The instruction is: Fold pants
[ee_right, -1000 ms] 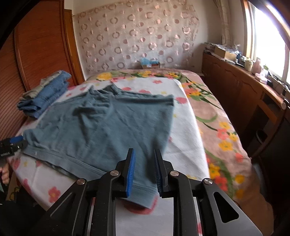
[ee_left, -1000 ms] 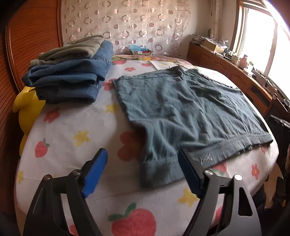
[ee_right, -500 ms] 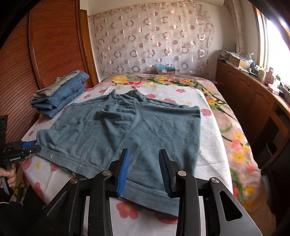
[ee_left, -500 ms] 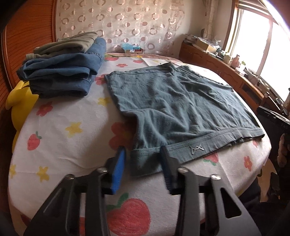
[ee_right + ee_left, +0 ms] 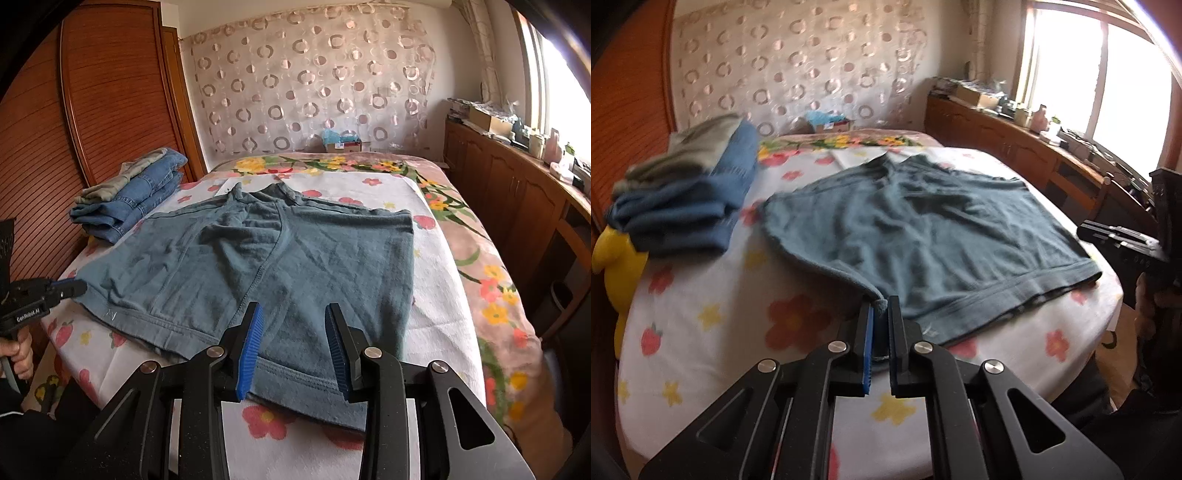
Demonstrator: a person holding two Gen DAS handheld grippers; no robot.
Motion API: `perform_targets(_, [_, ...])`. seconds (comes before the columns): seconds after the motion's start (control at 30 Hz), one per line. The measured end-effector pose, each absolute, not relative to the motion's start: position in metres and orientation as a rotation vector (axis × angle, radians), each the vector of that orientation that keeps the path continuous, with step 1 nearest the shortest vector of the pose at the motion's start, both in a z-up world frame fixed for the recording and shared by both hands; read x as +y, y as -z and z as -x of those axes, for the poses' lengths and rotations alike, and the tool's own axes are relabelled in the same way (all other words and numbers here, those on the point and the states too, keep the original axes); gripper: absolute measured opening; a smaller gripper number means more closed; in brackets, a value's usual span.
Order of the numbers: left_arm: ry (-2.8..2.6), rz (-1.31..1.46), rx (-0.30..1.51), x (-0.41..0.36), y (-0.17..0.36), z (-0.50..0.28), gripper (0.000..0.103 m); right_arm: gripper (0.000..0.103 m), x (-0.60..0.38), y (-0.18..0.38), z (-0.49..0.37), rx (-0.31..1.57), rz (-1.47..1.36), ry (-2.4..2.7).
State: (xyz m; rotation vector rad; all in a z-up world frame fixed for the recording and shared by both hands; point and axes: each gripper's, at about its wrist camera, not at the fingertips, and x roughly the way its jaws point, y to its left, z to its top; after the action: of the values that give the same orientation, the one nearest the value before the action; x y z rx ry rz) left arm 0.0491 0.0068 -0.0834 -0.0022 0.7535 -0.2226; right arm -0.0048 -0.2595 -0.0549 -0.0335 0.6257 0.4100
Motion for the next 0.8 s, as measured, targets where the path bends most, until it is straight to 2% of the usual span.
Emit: perform_targets(0.8, [0.486, -0.150, 0.718, -0.136, 0.040, -0.104, 0.007, 0.037, -0.295, 0.062, 0.011, 0.621, -0.034, -0.358])
